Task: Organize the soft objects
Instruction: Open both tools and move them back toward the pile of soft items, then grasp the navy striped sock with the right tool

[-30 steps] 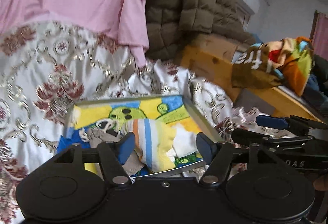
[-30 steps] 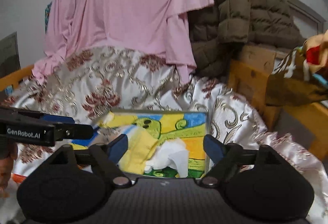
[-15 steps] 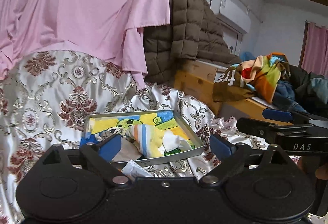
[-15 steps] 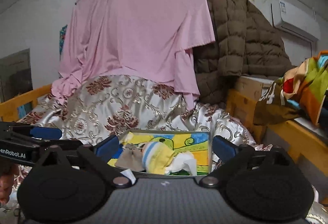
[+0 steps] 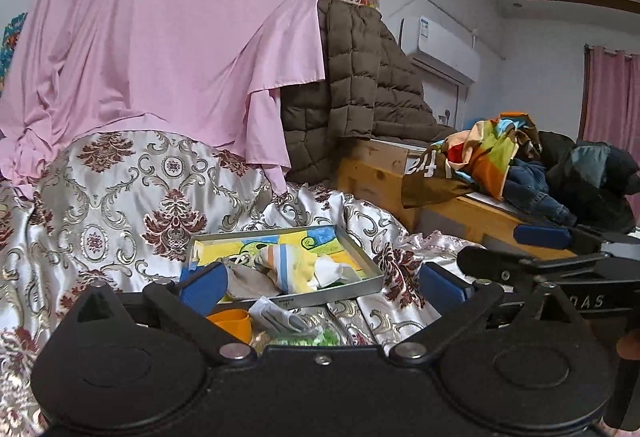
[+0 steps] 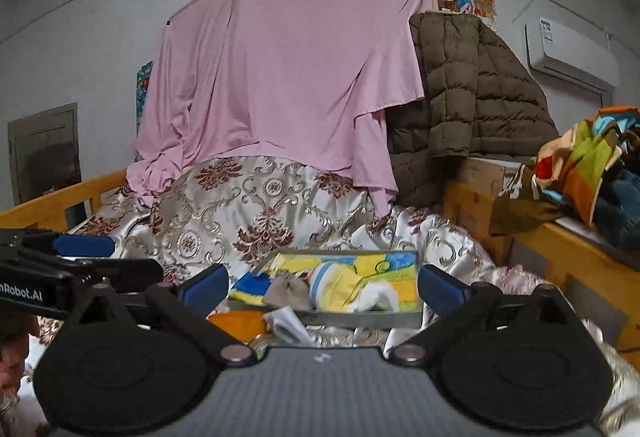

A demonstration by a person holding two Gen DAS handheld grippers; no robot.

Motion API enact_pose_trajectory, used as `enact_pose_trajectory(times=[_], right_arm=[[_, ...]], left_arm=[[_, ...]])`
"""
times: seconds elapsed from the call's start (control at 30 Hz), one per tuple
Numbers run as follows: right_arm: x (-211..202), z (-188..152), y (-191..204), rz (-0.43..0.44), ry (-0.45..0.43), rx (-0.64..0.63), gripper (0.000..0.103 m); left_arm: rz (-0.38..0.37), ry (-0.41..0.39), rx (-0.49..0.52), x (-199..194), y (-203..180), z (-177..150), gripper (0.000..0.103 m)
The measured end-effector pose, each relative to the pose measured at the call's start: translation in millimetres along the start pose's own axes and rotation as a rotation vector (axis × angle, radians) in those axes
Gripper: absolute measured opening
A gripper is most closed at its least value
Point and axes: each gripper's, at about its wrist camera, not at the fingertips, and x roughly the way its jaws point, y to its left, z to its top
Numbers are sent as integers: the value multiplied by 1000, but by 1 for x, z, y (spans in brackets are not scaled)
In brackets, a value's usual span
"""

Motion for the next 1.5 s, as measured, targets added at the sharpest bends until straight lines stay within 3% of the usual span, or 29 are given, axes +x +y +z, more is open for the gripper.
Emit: enact_pose_trajectory(times=[0.43, 0.9, 1.17, 1.5], right_arm=[[-41, -41, 17, -52, 8, -28, 103], [-48, -86, 36, -28, 113, -38, 103], [-36, -108, 47, 5, 191, -62, 103], [-24, -128, 55, 54, 264, -74, 103]], left_arm=[[28, 38, -11, -47, 0, -46, 102], [76, 146, -6, -65, 11, -95, 102], [99, 240, -113, -60, 32, -115, 102], [161, 305, -173, -51, 42, -123, 102]])
